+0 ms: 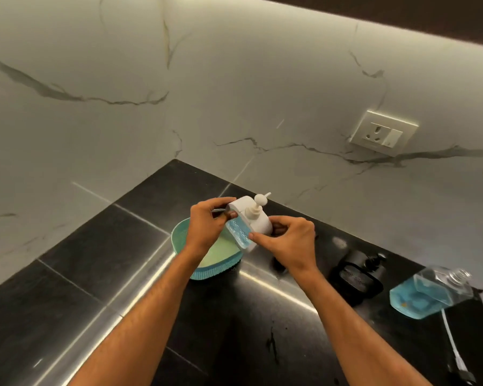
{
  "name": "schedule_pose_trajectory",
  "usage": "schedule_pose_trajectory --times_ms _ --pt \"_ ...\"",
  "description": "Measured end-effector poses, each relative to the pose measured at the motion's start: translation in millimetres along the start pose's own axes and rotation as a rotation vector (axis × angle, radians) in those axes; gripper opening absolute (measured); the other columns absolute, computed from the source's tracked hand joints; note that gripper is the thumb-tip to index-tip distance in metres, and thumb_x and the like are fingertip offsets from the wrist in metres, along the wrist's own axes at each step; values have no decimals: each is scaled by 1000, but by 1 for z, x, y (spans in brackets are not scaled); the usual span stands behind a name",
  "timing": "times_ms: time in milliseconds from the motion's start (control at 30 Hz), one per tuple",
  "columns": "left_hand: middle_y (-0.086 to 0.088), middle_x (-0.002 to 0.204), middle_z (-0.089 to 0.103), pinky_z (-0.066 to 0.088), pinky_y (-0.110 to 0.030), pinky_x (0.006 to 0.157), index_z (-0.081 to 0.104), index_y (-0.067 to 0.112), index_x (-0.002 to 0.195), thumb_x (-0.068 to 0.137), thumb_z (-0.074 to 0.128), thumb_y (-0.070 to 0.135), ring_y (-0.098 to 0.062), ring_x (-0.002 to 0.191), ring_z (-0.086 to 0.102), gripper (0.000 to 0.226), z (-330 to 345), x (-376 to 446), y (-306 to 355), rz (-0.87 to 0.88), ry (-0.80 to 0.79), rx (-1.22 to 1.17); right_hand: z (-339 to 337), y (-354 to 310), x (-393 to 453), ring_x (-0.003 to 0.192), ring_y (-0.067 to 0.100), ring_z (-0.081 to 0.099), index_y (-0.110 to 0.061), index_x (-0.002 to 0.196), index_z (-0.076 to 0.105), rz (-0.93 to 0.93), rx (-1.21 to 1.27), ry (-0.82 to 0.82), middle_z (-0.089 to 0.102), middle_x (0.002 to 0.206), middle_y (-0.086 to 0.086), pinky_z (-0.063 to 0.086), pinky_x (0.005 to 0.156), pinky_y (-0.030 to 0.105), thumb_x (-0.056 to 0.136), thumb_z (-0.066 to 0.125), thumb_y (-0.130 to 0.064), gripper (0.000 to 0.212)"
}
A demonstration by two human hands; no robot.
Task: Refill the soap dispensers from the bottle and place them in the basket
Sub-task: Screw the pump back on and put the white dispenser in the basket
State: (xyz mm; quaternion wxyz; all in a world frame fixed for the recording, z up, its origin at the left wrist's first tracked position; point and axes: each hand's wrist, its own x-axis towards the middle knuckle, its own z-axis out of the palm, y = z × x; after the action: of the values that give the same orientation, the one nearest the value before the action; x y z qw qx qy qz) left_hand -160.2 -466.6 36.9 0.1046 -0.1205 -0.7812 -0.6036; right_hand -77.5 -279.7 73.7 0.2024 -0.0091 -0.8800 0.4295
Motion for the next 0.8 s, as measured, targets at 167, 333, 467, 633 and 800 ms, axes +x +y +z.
schedule_pose_trajectory --times_ms 167,333,467,633,800 --pt "9 100 76 57 -22 89 77 14 119 89 75 2 1 91 69 32 0 7 -27 -101 172 85 42 4 26 68 2 70 -21 90 83 44 -65 -26 77 80 -10 59 60 20 61 96 -40 36" --pt "-6 114 78 58 -34 98 75 10 124 88 78 3 -15 106 72 37 4 13 -60 -175 141 185 72 25 34 68 0 67 -24 91 83 104 -171 -98 76 80 -11 57 59 20 61 93 -47 39" --pt "-1 92 80 58 -33 83 81 16 108 88 75 3 -8 89 69 24 10 14 -77 -227 82 226 86 37 34 79 7 69 -21 100 82 123 -275 -160 77 93 -6 60 65 22 63 92 -52 49" --pt "-2 64 64 46 -34 64 61 12 67 84 73 -1 -6 65 48 25 16 14 -93 -271 37 255 92 39 33 88 9 63 -21 108 80 154 -432 -161 74 94 -5 56 67 24 62 89 -59 60" --pt "0 73 69 52 -40 71 68 13 77 88 68 -2 -10 71 57 18 22 19 -104 -279 -36 230 97 47 32 91 9 50 -16 101 80 161 -501 -166 67 88 -4 48 64 22 62 87 -62 60"
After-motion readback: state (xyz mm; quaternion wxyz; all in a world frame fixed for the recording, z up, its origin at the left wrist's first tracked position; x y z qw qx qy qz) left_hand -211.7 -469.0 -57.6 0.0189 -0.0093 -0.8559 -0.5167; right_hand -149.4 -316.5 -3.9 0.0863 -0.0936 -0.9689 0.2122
